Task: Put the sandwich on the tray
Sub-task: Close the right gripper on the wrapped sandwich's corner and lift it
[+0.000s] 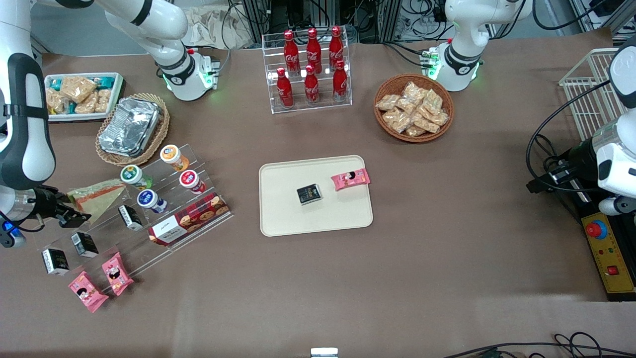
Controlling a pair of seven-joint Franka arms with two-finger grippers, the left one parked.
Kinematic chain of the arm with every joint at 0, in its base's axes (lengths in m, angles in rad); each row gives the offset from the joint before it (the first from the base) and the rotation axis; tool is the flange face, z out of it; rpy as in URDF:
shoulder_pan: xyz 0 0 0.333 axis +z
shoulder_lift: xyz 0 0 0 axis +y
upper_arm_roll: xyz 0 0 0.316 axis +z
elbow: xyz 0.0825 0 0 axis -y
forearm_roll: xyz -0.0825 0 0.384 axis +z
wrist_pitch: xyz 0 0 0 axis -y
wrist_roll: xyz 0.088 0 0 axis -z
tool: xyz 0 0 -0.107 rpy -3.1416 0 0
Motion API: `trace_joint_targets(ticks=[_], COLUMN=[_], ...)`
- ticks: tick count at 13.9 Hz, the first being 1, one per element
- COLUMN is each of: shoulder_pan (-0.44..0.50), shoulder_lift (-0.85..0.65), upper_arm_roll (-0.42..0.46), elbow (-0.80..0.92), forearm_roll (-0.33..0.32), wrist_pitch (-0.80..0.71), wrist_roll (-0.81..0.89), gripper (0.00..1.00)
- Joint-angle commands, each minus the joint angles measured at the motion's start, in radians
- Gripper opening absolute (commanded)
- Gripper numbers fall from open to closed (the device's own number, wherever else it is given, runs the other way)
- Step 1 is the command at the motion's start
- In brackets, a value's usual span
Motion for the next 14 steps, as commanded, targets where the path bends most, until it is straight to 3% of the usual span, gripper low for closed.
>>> trace_joint_targets(ticks=[1, 2, 3, 8, 14], shoulder_pan=[-0.010, -0.010, -0.010, -0.023, 0.035], shoulder_lift=[0.003, 0.002, 0.002, -0.018, -0.027], upper_arm_roll=[0.007, 0.007, 0.009, 0.009, 0.021], elbow=[-0.006, -0.006, -0.004, 0.016, 0.313], forearm_roll=[-0.020, -0.016, -0.012, -0.011, -0.012], wrist_pitch=[0.020, 0.020, 0.019, 0.001, -0.421], wrist_roll=[-0.082, -0.101, -0.114, -0.205, -0.225], gripper=[0.37, 0.10, 0.00, 0.00, 0.00])
